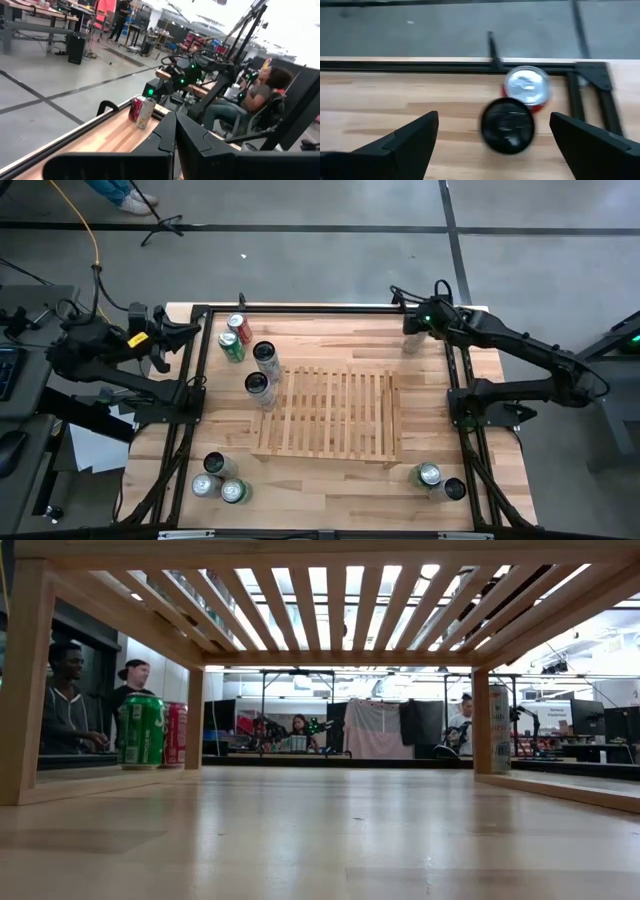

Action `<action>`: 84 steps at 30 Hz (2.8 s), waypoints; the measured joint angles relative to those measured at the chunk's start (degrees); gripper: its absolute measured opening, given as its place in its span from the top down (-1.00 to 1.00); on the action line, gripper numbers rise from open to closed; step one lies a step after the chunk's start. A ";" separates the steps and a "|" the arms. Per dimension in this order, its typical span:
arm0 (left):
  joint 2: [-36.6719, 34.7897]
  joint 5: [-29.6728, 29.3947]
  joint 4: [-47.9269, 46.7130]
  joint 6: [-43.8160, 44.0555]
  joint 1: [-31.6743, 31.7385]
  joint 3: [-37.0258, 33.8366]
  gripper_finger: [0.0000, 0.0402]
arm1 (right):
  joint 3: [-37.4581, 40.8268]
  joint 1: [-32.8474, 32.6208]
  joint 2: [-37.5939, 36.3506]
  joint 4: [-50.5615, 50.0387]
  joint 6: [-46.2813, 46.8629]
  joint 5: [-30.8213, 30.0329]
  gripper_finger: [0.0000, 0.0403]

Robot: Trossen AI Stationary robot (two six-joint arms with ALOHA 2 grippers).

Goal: Place canned beverage on shelf
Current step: Put the top right white yellow soda can on the shelf

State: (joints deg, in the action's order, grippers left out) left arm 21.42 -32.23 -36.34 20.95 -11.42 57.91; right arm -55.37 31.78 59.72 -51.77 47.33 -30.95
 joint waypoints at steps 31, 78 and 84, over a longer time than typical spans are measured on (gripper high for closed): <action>3.96 -4.48 0.17 1.54 0.00 0.00 1.00 | -0.04 8.84 16.72 2.25 7.09 5.52 -0.72; 4.11 -6.16 4.15 -3.67 0.02 0.04 0.92 | -72.67 -31.82 44.40 -10.27 -29.19 27.13 -0.18; 5.13 -4.95 6.53 -3.74 0.04 0.04 0.90 | -72.72 -33.58 45.76 -10.13 -30.86 28.05 -0.18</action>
State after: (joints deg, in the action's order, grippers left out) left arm 26.55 -37.17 -29.81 17.21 -11.38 57.95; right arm -128.09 -1.80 105.48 -61.90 16.47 -2.90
